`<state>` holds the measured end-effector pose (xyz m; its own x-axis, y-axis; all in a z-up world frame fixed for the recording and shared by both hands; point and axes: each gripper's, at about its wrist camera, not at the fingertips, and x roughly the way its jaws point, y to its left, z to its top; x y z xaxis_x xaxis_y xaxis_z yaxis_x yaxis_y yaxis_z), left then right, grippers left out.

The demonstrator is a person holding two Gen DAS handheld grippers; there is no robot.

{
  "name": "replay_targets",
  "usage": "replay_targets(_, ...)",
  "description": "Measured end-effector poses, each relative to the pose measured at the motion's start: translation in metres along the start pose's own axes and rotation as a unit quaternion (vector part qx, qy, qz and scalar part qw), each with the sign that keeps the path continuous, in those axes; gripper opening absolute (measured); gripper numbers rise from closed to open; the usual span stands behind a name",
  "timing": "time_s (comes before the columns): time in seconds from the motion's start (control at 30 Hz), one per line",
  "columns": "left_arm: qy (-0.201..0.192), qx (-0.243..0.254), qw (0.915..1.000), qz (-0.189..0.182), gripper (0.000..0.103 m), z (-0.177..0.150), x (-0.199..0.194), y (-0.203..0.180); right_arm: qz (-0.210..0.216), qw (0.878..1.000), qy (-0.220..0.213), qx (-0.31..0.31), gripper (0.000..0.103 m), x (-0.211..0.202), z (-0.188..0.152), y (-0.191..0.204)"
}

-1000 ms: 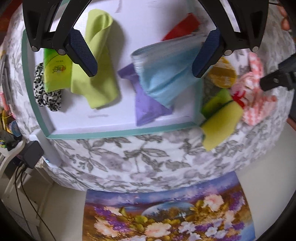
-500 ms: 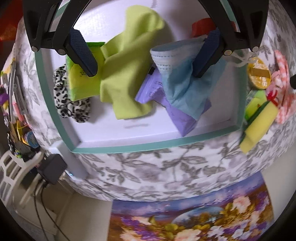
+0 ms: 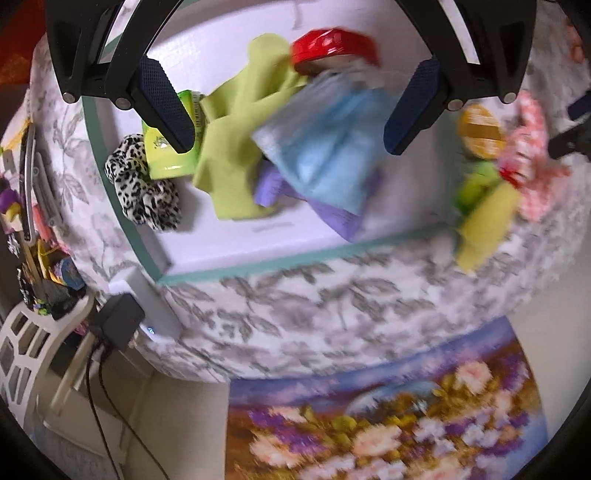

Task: Organize soft objects
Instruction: 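Move both open tools back from the tray to the pile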

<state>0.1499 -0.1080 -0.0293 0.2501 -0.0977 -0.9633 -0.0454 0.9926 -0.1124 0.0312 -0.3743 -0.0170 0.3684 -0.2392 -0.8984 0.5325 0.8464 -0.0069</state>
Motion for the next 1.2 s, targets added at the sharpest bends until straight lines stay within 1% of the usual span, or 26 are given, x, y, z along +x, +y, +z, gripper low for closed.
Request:
replay_targets(0.07, -0.006, -0.010, 0.9999, -0.003, 0.100, 0.002, -0.004, 0.007, 0.019, 1.000, -0.018, -0.004, 0.103, -0.016, 0.004, 0.008)
replay_targets(0.17, -0.016, -0.021, 0.9996, -0.006, 0.100, 0.006, -0.010, 0.019, 0.043, 0.999, -0.032, -0.010, 0.103, -0.029, 0.007, 0.021)
replay_targets(0.27, -0.025, -0.026, 0.9993, -0.011, 0.100, 0.010, -0.014, 0.028, 0.066, 0.997, -0.035, -0.016, 0.103, -0.033, 0.008, 0.035)
replay_targets(0.4, -0.034, -0.023, 0.9990, -0.014, 0.100, 0.014, -0.015, 0.033, 0.099, 0.994, -0.016, -0.037, 0.103, -0.022, 0.004, 0.062)
replay_targets(0.53, -0.023, -0.024, 0.9988, -0.035, 0.100, 0.017, -0.009, 0.036, 0.127, 0.990, 0.004, -0.057, 0.103, -0.010, -0.003, 0.088)
replay_targets(0.6, -0.017, -0.023, 0.9990, -0.035, 0.100, 0.018, -0.006, 0.037, 0.142, 0.987, 0.010, -0.069, 0.103, -0.005, -0.005, 0.101)
replay_targets(0.67, -0.010, -0.022, 0.9993, -0.030, 0.100, 0.019, -0.003, 0.039, 0.158, 0.984, 0.018, -0.080, 0.098, 0.000, -0.008, 0.114)
replay_targets(0.83, 0.008, -0.027, 0.9989, -0.036, 0.100, 0.021, 0.006, 0.044, 0.170, 0.980, 0.031, -0.099, 0.089, 0.010, -0.014, 0.130)
replay_targets(0.97, 0.024, -0.013, 0.9989, -0.039, 0.100, 0.020, 0.015, 0.036, 0.169, 0.979, 0.042, -0.108, 0.082, 0.019, -0.016, 0.135)
replay_targets(1.03, 0.039, -0.005, 0.9984, -0.041, 0.100, 0.017, 0.024, 0.031, 0.162, 0.979, 0.040, -0.113, 0.081, 0.021, -0.017, 0.137)
replay_targets(1.13, 0.055, -0.010, 0.9973, -0.047, 0.100, 0.015, 0.035, 0.028, 0.159, 0.979, 0.036, -0.121, 0.081, 0.022, -0.015, 0.140)
replay_targets(1.2, 0.054, -0.009, 0.9974, -0.048, 0.100, 0.014, 0.037, 0.027, 0.163, 0.978, 0.036, -0.125, 0.075, 0.022, -0.015, 0.143)
